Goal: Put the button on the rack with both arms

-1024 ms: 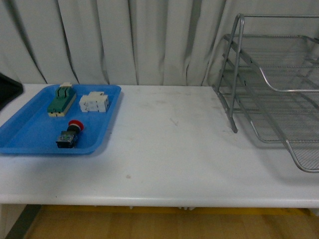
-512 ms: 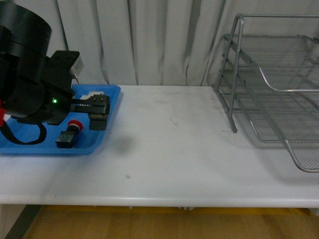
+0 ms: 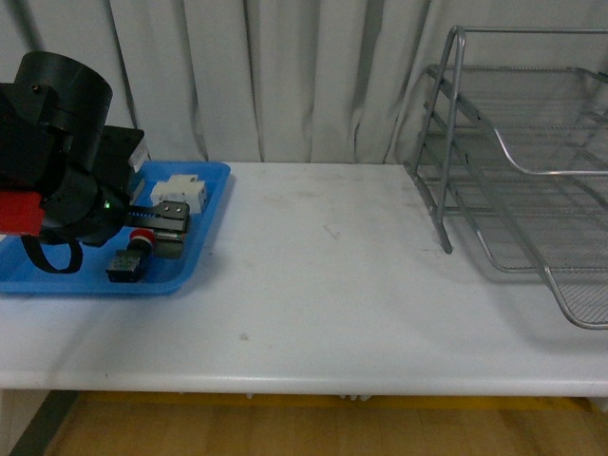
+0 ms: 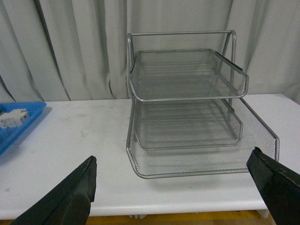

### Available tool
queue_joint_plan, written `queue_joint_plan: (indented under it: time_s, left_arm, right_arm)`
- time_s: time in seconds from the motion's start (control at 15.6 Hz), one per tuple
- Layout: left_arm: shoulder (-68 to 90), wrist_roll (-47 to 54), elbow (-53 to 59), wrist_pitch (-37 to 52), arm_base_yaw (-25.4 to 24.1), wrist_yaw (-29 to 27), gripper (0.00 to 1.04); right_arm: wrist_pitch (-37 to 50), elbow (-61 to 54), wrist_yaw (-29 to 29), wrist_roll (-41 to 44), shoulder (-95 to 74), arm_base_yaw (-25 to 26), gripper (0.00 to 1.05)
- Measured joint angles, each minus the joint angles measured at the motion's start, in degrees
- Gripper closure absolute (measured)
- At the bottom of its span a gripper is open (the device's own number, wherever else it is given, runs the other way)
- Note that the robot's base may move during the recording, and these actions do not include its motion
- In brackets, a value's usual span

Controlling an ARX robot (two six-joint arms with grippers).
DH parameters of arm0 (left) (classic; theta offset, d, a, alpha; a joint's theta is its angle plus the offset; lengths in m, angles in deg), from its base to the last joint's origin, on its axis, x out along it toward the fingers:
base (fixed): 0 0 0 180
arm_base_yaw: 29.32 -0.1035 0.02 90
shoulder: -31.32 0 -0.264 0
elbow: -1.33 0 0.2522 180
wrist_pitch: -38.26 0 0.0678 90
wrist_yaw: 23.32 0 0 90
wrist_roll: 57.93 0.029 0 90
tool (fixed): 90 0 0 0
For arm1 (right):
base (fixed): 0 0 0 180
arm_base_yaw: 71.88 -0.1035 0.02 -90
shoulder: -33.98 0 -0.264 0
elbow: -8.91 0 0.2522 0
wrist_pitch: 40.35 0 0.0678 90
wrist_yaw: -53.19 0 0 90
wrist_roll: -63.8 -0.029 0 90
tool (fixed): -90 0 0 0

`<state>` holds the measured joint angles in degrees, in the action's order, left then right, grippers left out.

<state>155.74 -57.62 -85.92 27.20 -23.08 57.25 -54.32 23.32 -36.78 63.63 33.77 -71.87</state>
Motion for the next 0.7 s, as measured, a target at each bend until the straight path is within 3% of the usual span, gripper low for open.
queue_joint_plan:
  time_s: [0.26, 0.7]
  left_arm:
    - [3.3, -3.7, -2.4, -2.7, -2.3, 1.5, 0.07]
    - [7.5, -4.3, -4.7, -0.7, -1.7, 3.4, 0.07]
  right_arm:
    - [0.0, 0.0, 0.0, 0.0, 0.0, 0.0, 0.06]
    - [0.0, 0.0, 0.0, 0.0, 0.0, 0.0, 0.06]
